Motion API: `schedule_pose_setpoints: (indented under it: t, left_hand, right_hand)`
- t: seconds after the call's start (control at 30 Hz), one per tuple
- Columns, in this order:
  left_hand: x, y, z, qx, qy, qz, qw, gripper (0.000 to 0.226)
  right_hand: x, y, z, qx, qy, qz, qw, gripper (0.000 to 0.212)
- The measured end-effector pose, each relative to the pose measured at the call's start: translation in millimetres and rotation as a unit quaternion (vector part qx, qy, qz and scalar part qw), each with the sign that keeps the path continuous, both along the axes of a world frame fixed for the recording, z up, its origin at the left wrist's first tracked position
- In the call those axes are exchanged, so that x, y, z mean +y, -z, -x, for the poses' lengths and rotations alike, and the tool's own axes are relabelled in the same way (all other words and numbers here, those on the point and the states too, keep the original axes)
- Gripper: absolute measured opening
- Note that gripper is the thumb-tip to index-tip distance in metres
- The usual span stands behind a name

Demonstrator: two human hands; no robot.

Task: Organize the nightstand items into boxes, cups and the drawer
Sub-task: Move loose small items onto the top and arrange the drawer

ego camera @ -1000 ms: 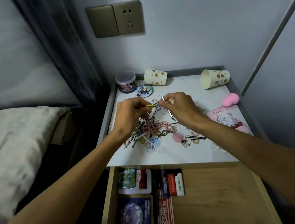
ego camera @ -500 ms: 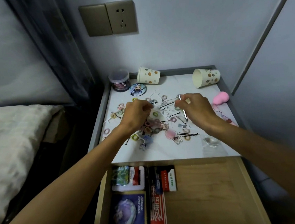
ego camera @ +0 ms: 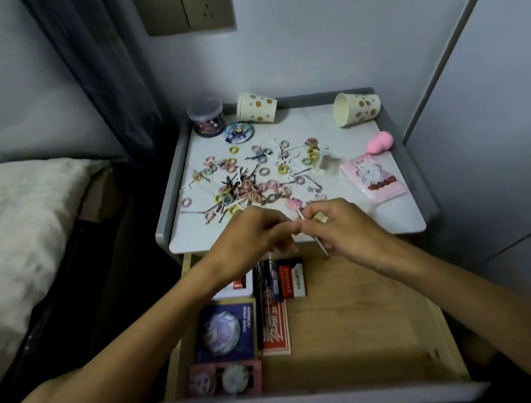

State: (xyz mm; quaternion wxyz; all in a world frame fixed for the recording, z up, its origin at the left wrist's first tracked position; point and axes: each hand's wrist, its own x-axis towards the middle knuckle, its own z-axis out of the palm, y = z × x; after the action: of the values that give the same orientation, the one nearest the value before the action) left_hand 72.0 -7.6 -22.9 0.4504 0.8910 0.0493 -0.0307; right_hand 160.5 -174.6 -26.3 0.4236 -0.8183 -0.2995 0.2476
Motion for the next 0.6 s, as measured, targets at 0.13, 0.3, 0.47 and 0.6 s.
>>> schedule_pose_setpoints:
  t: [0.13, 0.3, 0.47, 0.6]
  left_hand:
    - [-7, 13, 16, 0.078, 0.011, 0.033, 0.996, 0.016]
    - [-9, 34, 35, 0.105, -0.028, 0.097, 0.989, 0.012]
    - [-6, 49, 41, 0.138, -0.104, 0.191, 0.966, 0.011]
    - [-4, 57, 45, 0.187, -0.106, 0.212, 0.953, 0.010]
  right_hand:
    - [-11, 23, 32, 0.016, 0.004, 0.027, 0.999, 0.021]
    - [-27, 43, 42, -0.001, 0.032, 0.018, 0.999, 0.008]
    - [-31, 42, 48, 0.005, 0.064, -0.047, 0.997, 0.005]
    - [-32, 37, 42, -0.021, 0.070, -0.062, 0.995, 0.012]
